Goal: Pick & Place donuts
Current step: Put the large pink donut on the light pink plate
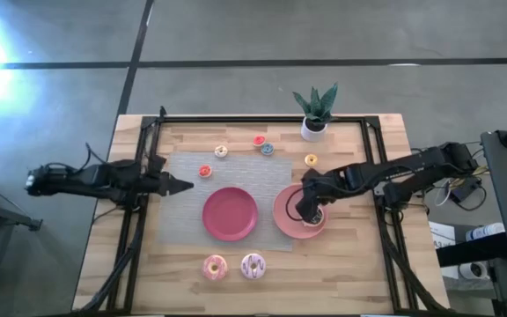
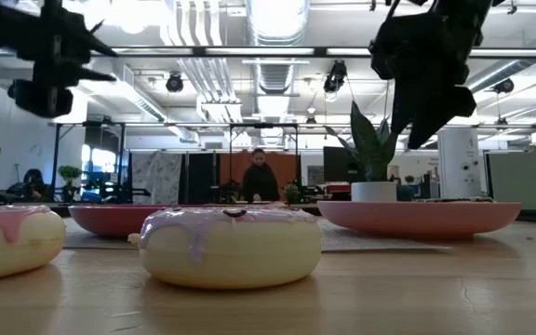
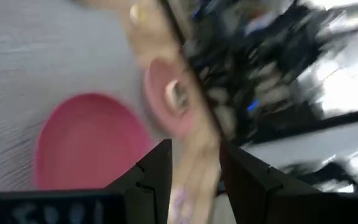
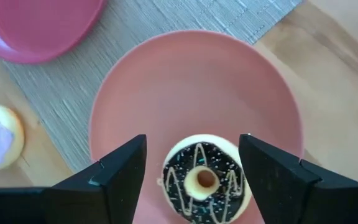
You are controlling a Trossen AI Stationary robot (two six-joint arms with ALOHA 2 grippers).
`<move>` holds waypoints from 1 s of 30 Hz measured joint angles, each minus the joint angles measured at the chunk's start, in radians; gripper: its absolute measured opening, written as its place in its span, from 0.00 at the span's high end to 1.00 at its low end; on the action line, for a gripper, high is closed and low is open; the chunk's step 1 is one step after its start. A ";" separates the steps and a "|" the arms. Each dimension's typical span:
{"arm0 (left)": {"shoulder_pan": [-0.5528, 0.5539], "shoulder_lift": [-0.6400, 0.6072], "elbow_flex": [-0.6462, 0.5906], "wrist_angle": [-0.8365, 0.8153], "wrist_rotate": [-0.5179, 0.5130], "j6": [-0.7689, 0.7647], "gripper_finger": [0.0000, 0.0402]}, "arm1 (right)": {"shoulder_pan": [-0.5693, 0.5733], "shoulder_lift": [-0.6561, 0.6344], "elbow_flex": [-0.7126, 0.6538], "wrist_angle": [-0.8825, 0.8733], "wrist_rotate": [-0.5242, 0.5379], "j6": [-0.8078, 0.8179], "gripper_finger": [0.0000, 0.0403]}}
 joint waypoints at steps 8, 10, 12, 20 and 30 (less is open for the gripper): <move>-0.260 0.508 0.262 -0.117 0.033 0.229 0.73 | -0.038 0.000 0.002 -0.021 -0.022 -0.113 0.39; -0.344 0.616 0.296 -0.169 0.006 0.241 0.73 | -0.037 0.000 0.002 -0.034 -0.023 -0.133 0.39; -0.416 0.692 0.337 -0.190 -0.029 0.212 0.73 | -0.037 0.000 0.002 -0.048 -0.023 -0.150 0.39; -0.538 0.906 0.426 -0.168 -0.129 0.046 0.73 | -0.037 -0.006 -0.001 -0.054 -0.023 -0.256 0.40; -0.548 1.099 0.496 -0.178 0.039 -0.049 0.52 | -0.037 -0.005 -0.002 -0.052 -0.022 -0.318 0.40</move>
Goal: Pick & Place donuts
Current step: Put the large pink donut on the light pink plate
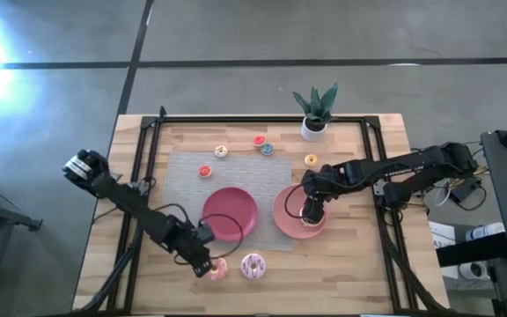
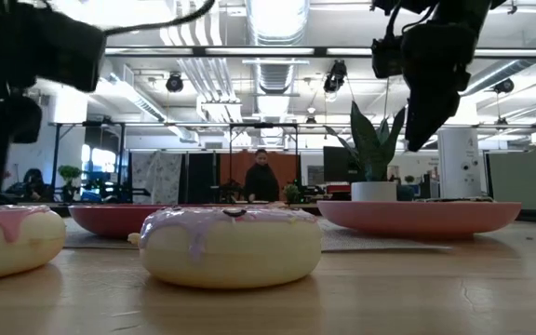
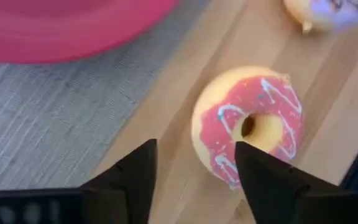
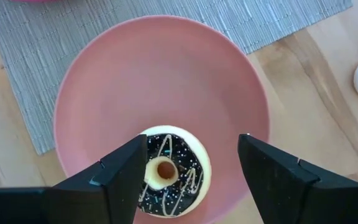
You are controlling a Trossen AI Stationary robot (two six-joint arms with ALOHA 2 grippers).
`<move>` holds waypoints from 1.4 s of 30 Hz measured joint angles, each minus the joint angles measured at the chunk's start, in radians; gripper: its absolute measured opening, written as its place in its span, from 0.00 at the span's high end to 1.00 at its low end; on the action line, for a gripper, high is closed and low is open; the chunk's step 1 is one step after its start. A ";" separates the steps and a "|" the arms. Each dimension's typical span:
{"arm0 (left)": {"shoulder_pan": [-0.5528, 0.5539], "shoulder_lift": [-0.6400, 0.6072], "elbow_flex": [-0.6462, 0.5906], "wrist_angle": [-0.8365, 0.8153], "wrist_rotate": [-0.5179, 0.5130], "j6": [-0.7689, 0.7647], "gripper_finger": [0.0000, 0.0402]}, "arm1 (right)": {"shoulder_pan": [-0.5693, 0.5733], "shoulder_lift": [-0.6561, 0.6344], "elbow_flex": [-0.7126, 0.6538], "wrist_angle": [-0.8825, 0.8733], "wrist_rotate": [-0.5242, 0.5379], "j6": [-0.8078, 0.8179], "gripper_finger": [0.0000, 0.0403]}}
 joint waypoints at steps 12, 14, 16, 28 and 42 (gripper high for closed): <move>-0.012 0.072 0.077 0.006 -0.061 0.122 0.46 | 0.000 -0.001 -0.004 -0.002 0.002 -0.014 0.40; -0.012 0.079 0.065 0.011 -0.060 0.122 0.46 | 0.000 -0.001 -0.005 -0.002 0.002 -0.017 0.40; -0.012 0.086 0.063 0.017 -0.058 0.124 0.46 | 0.000 -0.001 -0.005 -0.002 0.003 -0.017 0.40; -0.011 0.181 0.048 0.099 -0.016 0.170 0.46 | 0.000 -0.001 -0.006 -0.002 0.004 -0.017 0.40; 0.006 0.165 0.051 0.082 -0.049 0.138 0.83 | 0.016 -0.083 -0.007 0.000 0.028 -0.073 0.42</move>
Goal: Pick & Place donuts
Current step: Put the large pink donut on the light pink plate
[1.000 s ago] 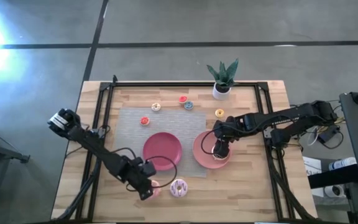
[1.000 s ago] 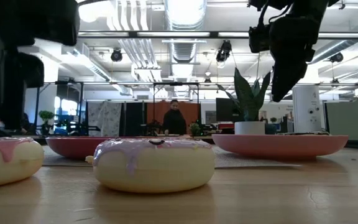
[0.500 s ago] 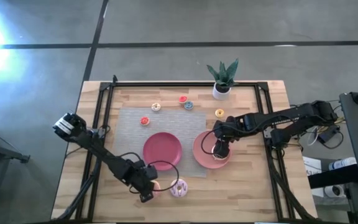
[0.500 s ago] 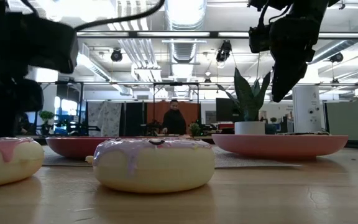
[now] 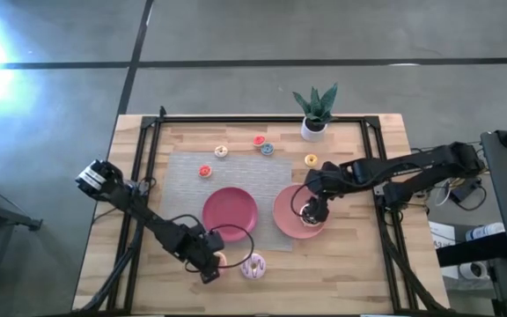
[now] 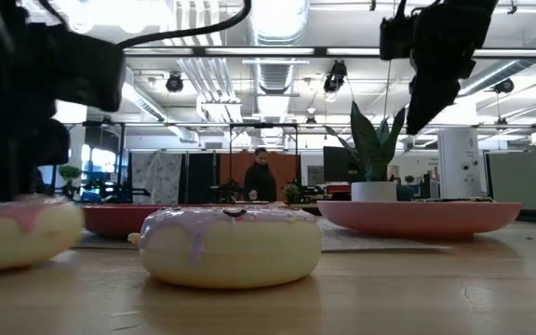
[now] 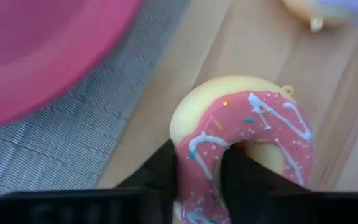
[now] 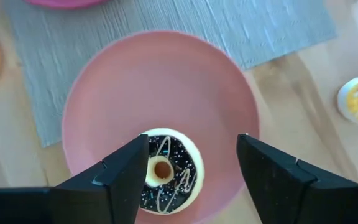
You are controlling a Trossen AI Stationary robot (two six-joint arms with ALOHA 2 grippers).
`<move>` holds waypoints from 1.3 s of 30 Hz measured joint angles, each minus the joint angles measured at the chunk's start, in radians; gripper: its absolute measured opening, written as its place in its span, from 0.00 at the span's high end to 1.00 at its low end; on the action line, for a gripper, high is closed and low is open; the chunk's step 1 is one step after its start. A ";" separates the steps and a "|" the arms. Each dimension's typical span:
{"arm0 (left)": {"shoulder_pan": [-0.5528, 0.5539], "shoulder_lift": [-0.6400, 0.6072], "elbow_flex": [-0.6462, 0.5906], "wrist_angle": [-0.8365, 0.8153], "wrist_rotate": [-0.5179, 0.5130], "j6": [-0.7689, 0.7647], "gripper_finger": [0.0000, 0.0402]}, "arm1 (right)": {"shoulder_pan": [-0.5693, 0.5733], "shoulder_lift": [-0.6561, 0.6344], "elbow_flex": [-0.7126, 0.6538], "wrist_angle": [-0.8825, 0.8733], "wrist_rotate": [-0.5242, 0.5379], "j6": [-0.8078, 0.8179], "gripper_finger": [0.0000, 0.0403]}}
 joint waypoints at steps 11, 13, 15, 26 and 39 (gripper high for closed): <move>0.130 -0.149 0.018 -0.024 -0.032 0.134 0.99 | 0.006 -0.110 -0.030 -0.034 -0.023 -0.014 0.44; 0.191 -0.169 0.043 -0.014 -0.058 0.232 0.99 | 0.011 -0.109 -0.046 -0.019 -0.076 -0.017 0.44; 0.269 -0.169 0.077 0.001 -0.082 0.350 1.00 | 0.013 -0.100 -0.068 0.036 -0.145 -0.010 0.44; 0.463 0.029 0.428 0.032 -0.192 0.863 1.00 | -0.061 -0.106 -0.141 0.384 -0.276 0.124 0.44; 0.497 0.196 0.599 0.059 -0.189 0.983 1.00 | -0.124 -0.116 -0.152 0.493 -0.327 0.204 0.36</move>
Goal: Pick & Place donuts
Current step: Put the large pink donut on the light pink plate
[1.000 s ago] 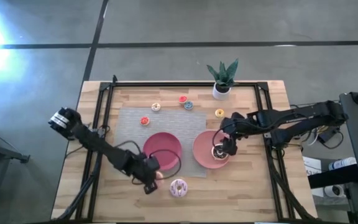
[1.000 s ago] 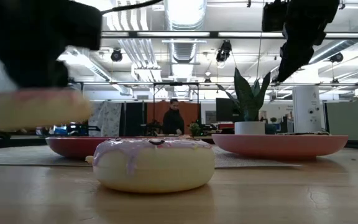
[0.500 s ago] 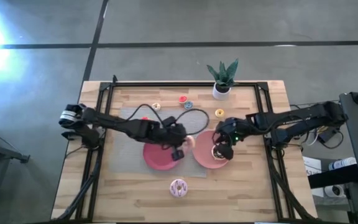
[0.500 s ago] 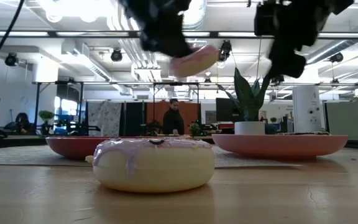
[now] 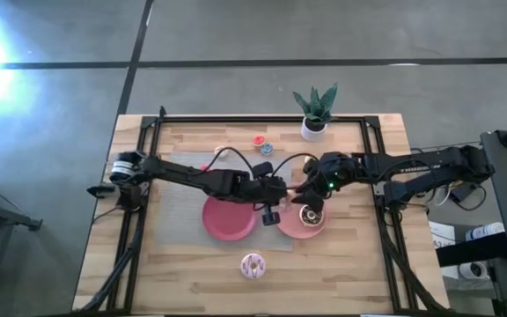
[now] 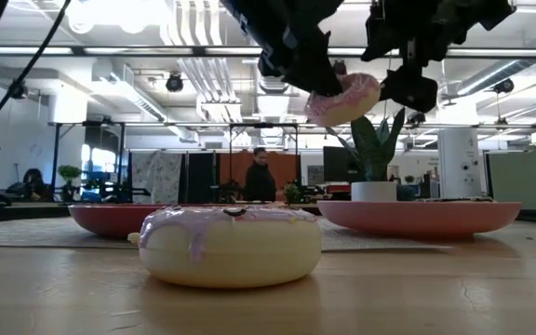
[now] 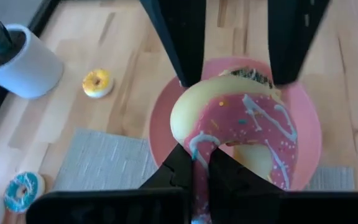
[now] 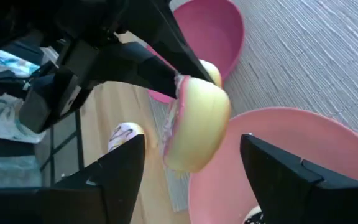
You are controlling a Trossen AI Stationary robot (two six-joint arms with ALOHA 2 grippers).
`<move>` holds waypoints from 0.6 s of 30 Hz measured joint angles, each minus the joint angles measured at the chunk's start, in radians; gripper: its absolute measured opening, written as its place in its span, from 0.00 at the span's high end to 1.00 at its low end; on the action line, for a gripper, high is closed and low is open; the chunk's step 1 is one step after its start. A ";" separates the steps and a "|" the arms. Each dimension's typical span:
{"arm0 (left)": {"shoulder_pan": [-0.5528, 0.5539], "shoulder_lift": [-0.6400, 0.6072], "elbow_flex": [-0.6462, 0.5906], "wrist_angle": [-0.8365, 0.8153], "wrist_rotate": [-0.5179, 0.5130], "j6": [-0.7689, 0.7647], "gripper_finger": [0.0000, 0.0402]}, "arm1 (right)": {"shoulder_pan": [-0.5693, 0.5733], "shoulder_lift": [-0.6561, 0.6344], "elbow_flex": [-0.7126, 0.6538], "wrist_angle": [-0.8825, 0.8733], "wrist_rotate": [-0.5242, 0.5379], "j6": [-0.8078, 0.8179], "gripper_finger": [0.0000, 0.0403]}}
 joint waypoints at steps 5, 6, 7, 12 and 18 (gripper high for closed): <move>0.008 -0.003 -0.009 0.030 0.001 0.002 1.00 | 0.001 0.014 -0.004 0.035 -0.029 0.053 0.30; 0.009 -0.003 -0.009 0.031 0.001 0.002 1.00 | 0.001 0.020 -0.004 0.040 -0.029 0.053 0.30; 0.009 -0.003 -0.009 0.036 0.001 0.002 1.00 | 0.001 0.025 -0.004 0.043 -0.028 0.054 0.30; 0.009 -0.003 -0.010 0.056 0.000 -0.001 1.00 | -0.001 0.050 -0.004 0.067 -0.038 0.055 0.38; 0.009 -0.003 -0.010 0.057 -0.007 -0.019 0.90 | -0.006 0.066 -0.004 0.088 -0.041 0.054 0.62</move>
